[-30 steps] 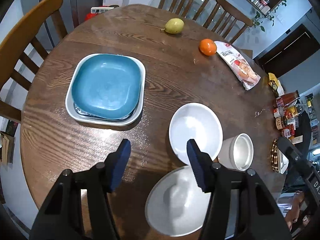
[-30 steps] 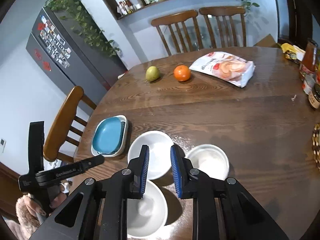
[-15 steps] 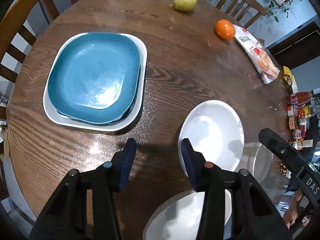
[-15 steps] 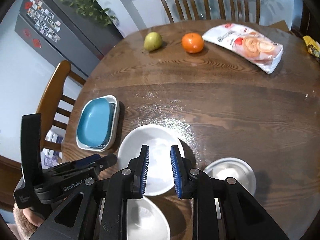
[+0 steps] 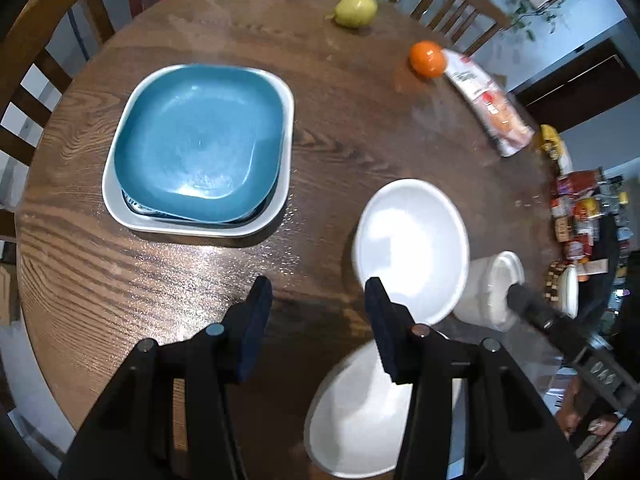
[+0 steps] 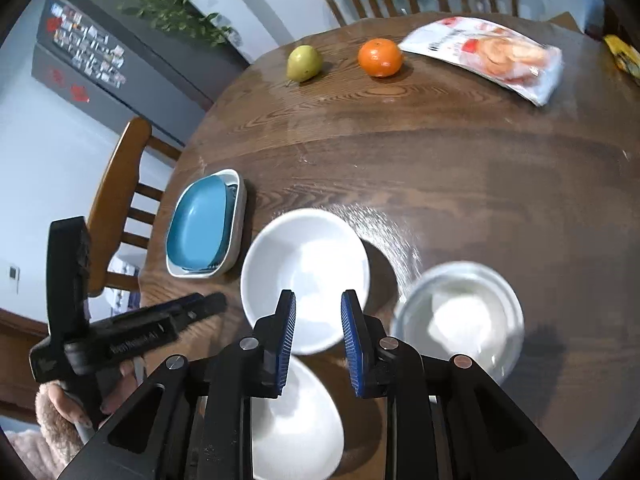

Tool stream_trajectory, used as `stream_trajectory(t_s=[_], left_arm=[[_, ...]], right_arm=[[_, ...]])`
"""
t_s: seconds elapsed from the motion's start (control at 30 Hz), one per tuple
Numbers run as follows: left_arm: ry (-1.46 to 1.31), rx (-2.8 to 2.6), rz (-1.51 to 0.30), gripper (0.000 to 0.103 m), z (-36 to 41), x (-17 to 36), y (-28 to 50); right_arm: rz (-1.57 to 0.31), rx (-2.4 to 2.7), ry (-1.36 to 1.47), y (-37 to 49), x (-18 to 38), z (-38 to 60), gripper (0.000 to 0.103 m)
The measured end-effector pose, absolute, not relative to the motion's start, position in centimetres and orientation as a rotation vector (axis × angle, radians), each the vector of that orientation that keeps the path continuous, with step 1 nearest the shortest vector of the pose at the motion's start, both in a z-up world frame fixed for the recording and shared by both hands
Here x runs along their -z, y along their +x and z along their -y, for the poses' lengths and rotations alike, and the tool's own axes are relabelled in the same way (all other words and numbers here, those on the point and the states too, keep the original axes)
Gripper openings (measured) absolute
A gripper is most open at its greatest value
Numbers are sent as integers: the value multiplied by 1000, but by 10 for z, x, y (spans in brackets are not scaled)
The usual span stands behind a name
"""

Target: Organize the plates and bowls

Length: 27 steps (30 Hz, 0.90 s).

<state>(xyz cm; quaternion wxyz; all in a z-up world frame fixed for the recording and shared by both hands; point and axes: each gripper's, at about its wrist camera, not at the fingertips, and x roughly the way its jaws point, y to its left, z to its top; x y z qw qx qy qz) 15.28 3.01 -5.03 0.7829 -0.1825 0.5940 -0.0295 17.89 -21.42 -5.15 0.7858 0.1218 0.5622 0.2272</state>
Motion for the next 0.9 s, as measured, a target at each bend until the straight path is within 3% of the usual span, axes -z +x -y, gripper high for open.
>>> stream_trajectory(t_s=[0.1, 0.2, 0.23, 0.27, 0.37, 0.4, 0.43, 0.47, 0.5, 0.57, 0.8, 0.83, 0.9], left_arm=[[-363, 70, -1277, 57, -29, 47, 142], [-325, 80, -1304, 70, -25, 58, 131], [-322, 79, -1325, 71, -24, 65, 129], [-326, 85, -1345, 71, -24, 72, 125], [-332, 98, -1403, 65, -20, 90, 113], [-322, 105, -1417, 60, -17, 96, 108], [-294, 114, -1442, 32, -11, 102, 103], [-299, 148, -1467, 18, -5, 106, 99], [-308, 166, -1486, 12, -1, 107, 96], [-255, 149, -1486, 13, 10, 105, 87], [-209, 217, -1507, 13, 32, 108, 72], [-198, 223, -1510, 21, 36, 113, 73], [-206, 232, -1541, 25, 41, 119, 75]], right_arm=[[-1226, -514, 275, 162, 54, 218, 25], [-1256, -496, 243, 145, 64, 218, 46], [-1274, -483, 233, 140, 70, 217, 58], [-1292, -476, 230, 136, 76, 216, 61], [-1339, -494, 258, 125, 101, 213, 61], [-1356, -489, 246, 120, 111, 210, 58], [-1359, -485, 232, 118, 117, 207, 42], [-1367, -478, 223, 116, 122, 205, 21], [-1387, -465, 219, 114, 129, 204, 13], [-1380, -477, 262, 107, 131, 204, 7], [-1368, -398, 229, 81, 117, 220, 7], [-1377, -391, 226, 79, 120, 222, 7], [-1413, -378, 243, 79, 136, 225, 7]])
